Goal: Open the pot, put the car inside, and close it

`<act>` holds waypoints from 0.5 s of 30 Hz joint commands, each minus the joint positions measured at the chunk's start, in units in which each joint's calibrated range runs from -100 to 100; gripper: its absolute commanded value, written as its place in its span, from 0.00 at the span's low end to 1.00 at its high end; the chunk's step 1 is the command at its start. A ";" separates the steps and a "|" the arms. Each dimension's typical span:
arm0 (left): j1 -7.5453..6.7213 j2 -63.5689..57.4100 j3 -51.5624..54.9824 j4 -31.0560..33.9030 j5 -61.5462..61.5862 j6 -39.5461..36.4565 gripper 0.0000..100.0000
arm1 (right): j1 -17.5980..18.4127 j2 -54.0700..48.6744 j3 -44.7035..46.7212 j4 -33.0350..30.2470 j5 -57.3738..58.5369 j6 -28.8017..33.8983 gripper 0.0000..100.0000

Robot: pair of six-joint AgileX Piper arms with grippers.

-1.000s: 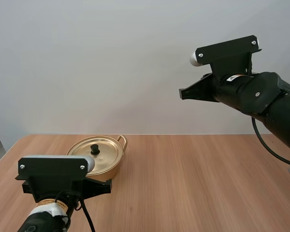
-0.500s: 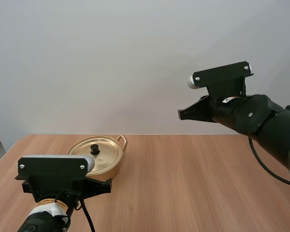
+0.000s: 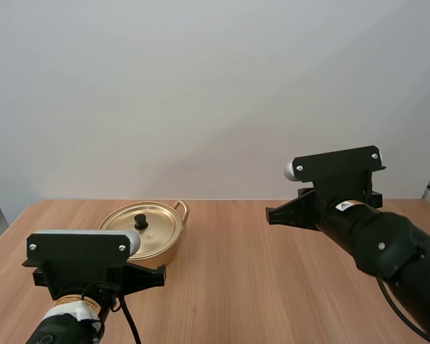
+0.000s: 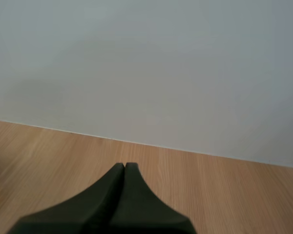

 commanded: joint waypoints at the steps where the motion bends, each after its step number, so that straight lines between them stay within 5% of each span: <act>1: 0.03 0.00 0.00 0.05 -0.07 -0.03 0.00 | 0.01 -10.41 1.94 0.01 0.39 -0.07 0.00; 15: 0.03 0.00 0.00 0.05 -0.07 -0.03 0.00 | 0.01 -31.39 7.10 -4.60 13.87 3.46 0.00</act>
